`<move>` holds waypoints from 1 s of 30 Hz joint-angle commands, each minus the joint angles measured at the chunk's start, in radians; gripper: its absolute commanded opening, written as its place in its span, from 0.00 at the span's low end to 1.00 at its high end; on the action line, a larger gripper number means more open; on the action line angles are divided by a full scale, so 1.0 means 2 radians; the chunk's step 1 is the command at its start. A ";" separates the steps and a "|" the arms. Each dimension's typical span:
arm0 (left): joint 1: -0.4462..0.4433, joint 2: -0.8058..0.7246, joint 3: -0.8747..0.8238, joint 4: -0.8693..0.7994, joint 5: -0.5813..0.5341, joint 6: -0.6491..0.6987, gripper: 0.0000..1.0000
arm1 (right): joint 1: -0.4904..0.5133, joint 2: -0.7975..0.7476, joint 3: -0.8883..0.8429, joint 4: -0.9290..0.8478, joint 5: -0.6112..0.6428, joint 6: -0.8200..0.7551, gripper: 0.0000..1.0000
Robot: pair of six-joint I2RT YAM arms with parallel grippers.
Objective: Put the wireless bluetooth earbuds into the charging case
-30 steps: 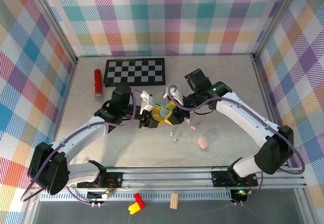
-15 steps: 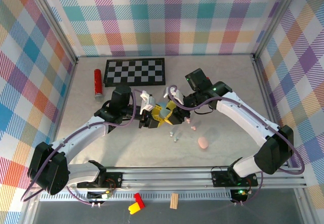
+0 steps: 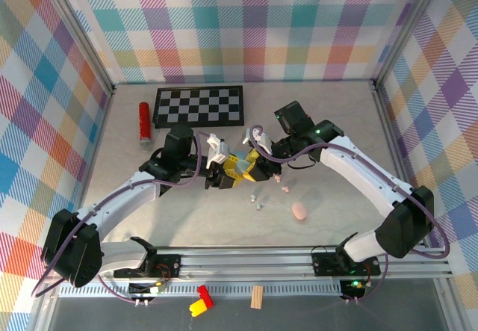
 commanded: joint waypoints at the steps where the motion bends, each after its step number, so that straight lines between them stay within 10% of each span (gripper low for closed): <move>1: 0.000 -0.003 0.004 0.017 0.033 0.006 0.55 | -0.005 0.003 -0.001 0.003 0.008 -0.010 0.30; 10: 0.005 0.001 0.000 0.038 0.035 -0.011 0.66 | -0.005 0.003 -0.003 -0.004 0.008 -0.020 0.25; 30: 0.007 0.019 0.007 0.054 0.053 -0.033 0.52 | -0.005 0.013 0.001 -0.024 -0.028 -0.051 0.25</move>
